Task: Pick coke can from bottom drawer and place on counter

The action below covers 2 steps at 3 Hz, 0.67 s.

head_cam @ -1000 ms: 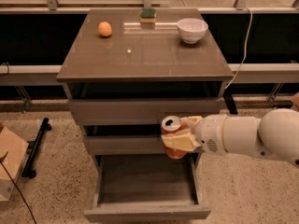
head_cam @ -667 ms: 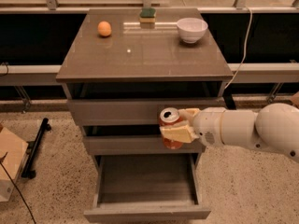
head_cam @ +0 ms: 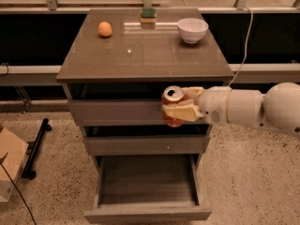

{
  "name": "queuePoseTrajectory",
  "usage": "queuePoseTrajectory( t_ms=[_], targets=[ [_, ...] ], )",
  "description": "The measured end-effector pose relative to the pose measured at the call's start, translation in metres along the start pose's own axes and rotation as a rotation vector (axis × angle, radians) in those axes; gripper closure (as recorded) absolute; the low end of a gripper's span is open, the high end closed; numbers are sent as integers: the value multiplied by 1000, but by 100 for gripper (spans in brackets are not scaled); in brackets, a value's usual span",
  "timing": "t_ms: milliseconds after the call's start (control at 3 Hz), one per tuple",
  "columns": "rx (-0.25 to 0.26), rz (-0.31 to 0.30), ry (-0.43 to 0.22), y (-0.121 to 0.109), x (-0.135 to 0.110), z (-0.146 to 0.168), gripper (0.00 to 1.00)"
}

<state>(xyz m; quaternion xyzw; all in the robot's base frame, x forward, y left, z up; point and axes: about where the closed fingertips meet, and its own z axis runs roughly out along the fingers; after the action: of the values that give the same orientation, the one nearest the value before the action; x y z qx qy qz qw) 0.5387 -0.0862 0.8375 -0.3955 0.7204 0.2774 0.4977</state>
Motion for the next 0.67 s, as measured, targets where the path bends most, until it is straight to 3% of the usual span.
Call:
queuePoseTrajectory(
  t_ms=[667],
  targets=[
    [20, -134, -37, -36, -80, -14, 100]
  ],
)
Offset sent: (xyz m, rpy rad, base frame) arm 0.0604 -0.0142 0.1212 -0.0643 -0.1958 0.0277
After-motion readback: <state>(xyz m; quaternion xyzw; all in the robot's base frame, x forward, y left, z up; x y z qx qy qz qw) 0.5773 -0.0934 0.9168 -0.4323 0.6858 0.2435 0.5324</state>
